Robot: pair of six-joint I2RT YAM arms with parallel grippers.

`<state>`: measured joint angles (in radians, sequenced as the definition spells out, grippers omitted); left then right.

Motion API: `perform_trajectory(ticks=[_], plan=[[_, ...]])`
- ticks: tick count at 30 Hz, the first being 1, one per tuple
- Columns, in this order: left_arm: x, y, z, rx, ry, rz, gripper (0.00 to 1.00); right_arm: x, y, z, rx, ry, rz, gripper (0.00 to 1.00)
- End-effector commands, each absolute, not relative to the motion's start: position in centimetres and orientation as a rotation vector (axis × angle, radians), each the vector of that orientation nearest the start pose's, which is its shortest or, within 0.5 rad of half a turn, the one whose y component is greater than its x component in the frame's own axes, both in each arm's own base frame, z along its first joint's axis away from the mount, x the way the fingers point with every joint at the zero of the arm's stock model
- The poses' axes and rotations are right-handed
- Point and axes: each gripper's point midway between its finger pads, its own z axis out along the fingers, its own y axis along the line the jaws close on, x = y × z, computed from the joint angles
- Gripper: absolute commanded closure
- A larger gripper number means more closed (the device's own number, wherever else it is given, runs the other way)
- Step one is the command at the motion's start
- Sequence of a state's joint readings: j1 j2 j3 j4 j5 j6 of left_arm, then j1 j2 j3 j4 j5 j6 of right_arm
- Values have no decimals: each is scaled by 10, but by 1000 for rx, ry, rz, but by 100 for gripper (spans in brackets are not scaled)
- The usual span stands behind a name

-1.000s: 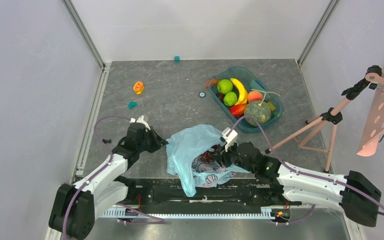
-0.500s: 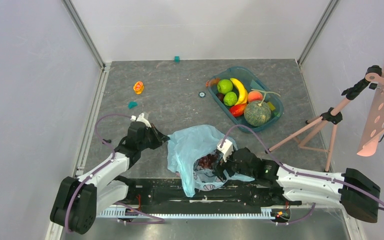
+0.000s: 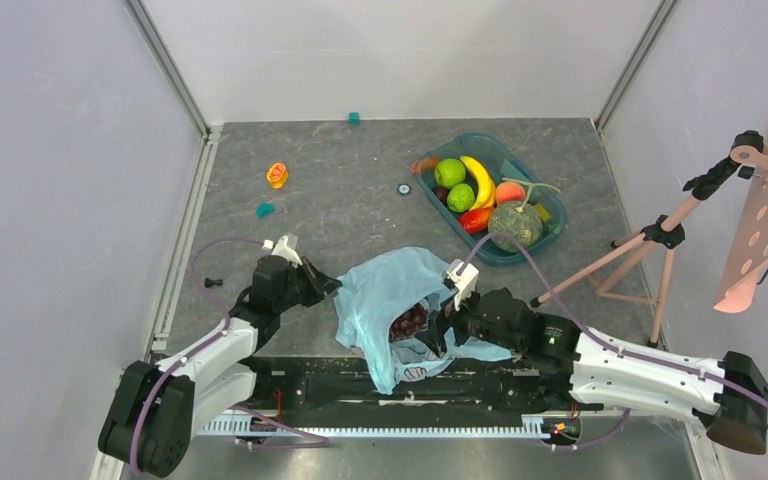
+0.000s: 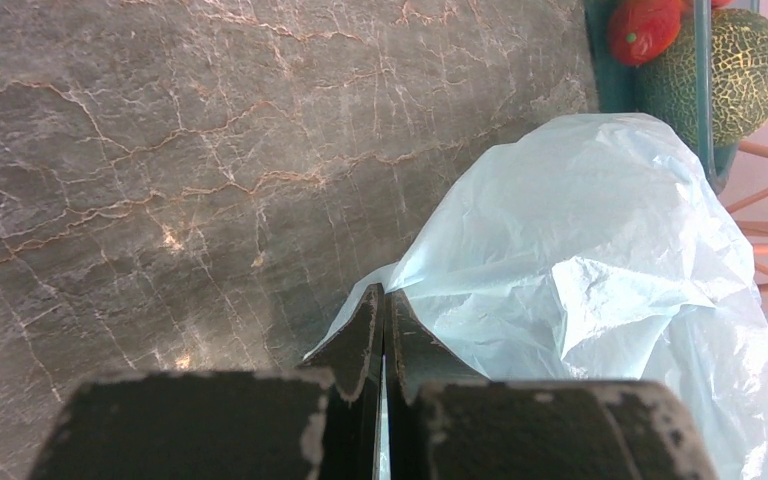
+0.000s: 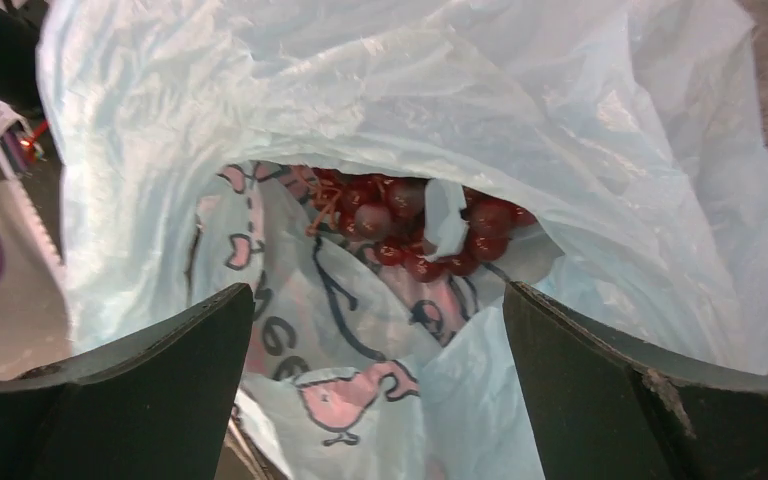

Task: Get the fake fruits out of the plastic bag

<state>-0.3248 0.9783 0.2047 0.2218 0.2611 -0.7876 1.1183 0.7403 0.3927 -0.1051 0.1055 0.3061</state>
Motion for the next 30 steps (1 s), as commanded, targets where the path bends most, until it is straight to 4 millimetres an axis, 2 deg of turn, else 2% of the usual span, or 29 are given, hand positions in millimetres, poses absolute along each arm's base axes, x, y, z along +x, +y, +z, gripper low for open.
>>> perform_trajectory(ticks=[1, 3, 4, 7, 9, 10, 13, 16, 18, 20, 24, 25, 27, 30], plan=[[239, -162, 66, -287, 2143, -952, 98, 121, 272, 141, -638, 1981, 917, 2], [238, -163, 65, -286, 2145, -960, 98, 119, 279, 138, -617, 1976, 906, 4], [237, -163, 65, -286, 2143, -965, 98, 118, 285, 139, -609, 1963, 913, 11], [236, -163, 64, -288, 2145, -969, 98, 109, 300, 128, -613, 1964, 914, 53], [236, -163, 64, -290, 2147, -971, 98, 105, 309, 120, -597, 1956, 922, 70], [236, -163, 63, -292, 2149, -972, 98, 105, 312, 114, -581, 1963, 917, 74], [234, -164, 62, -293, 2155, -976, 98, 107, 327, 107, -555, 1962, 913, 78], [233, -164, 61, -296, 2155, -984, 98, 105, 352, 104, -602, 1964, 903, 78], [232, -164, 60, -298, 2159, -982, 98, 101, 367, 93, -662, 1997, 871, 78], [231, -164, 60, -297, 2164, -981, 98, 94, 382, 82, -725, 2034, 856, 76], [231, -163, 58, -304, 2168, -975, 98, 77, 404, 79, -831, 2040, 822, 72], [231, -163, 58, -306, 2169, -973, 98, 77, 404, 78, -833, 2042, 802, 69], [230, -163, 57, -310, 2174, -973, 98, 82, 398, 79, -793, 2063, 743, 57], [230, -164, 58, -312, 2172, -981, 98, 97, 378, 83, -662, 2102, 634, 47]])
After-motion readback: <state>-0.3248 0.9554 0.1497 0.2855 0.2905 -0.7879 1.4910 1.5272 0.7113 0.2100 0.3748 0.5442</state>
